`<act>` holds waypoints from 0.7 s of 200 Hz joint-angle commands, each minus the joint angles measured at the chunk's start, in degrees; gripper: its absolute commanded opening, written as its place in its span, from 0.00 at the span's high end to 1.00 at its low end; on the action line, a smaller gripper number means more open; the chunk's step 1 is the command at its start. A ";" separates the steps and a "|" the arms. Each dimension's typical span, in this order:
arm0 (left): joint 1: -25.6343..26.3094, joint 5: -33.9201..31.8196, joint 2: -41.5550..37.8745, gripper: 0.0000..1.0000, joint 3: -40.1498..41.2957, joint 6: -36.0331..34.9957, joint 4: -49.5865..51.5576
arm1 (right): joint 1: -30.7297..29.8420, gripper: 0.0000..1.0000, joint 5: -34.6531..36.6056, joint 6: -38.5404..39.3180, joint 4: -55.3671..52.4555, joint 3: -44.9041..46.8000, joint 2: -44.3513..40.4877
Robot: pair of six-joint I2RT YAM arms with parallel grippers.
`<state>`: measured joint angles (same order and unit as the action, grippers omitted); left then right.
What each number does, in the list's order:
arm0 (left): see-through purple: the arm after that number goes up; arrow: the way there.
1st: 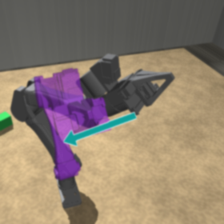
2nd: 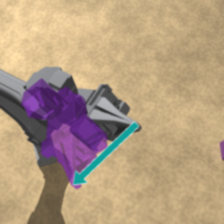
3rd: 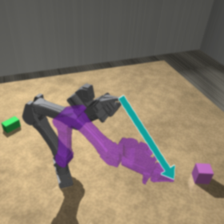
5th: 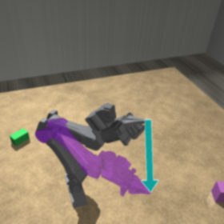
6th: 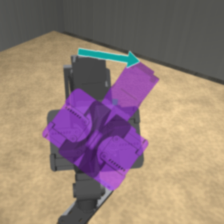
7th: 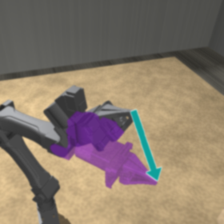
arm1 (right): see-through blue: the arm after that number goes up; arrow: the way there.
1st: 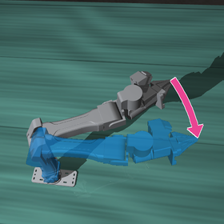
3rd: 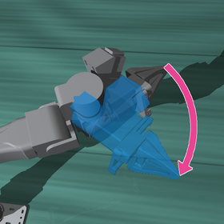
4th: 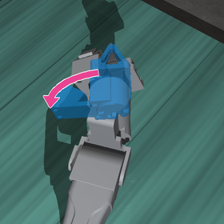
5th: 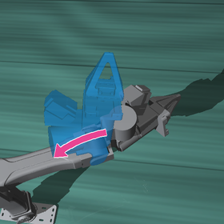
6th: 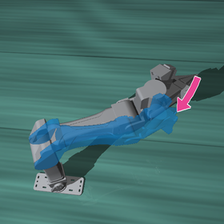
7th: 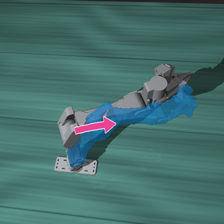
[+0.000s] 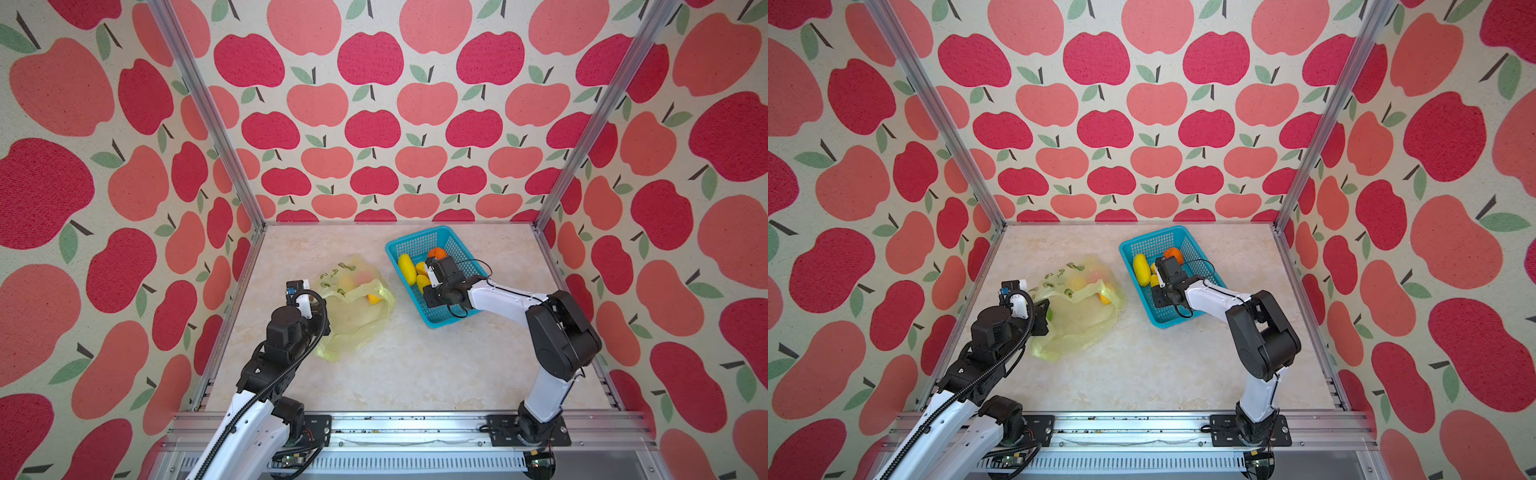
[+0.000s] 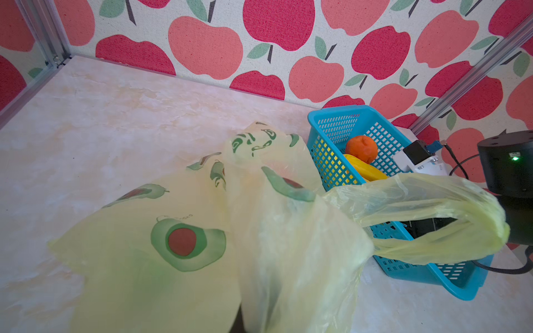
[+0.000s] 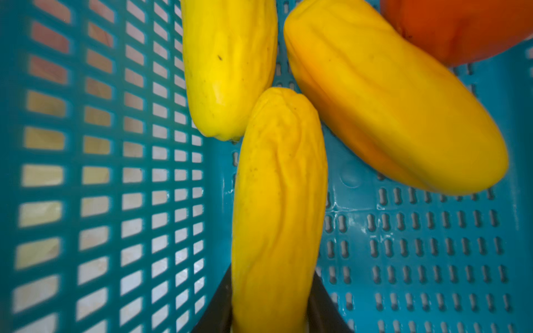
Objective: Untie the knot of the plastic bag and take out the fruit
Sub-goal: Place the fruit in the basket.
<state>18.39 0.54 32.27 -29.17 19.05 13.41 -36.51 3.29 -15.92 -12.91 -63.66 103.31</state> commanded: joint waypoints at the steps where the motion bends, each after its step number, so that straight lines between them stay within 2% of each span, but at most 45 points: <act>1: -0.30 0.00 -0.78 1.00 1.02 0.90 -0.93 | -0.27 0.64 -1.88 0.45 -2.25 -1.97 0.58; 17: -0.38 0.54 -0.08 1.00 0.90 0.99 -1.06 | -0.27 0.43 -1.97 0.42 -2.21 -1.79 0.22; 37: -0.43 1.11 0.44 1.00 0.60 1.08 -0.85 | -0.26 0.32 -1.55 -0.03 -1.47 -0.80 -1.30; 82: -0.55 0.69 -0.13 1.00 1.04 1.07 -1.27 | -1.18 0.24 3.54 0.09 -0.48 2.85 -10.10; 105: -0.59 1.35 0.42 1.00 0.78 1.16 -1.12 | -2.34 0.19 4.57 1.12 3.76 7.23 -16.33; 140: -0.61 1.24 -0.32 1.00 0.87 1.17 -1.15 | -8.80 0.09 6.83 6.84 13.07 14.57 -26.15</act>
<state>18.13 0.97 32.62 -29.08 19.27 13.39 -41.06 7.38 -14.02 -6.74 -53.19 81.97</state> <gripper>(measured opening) 0.046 0.892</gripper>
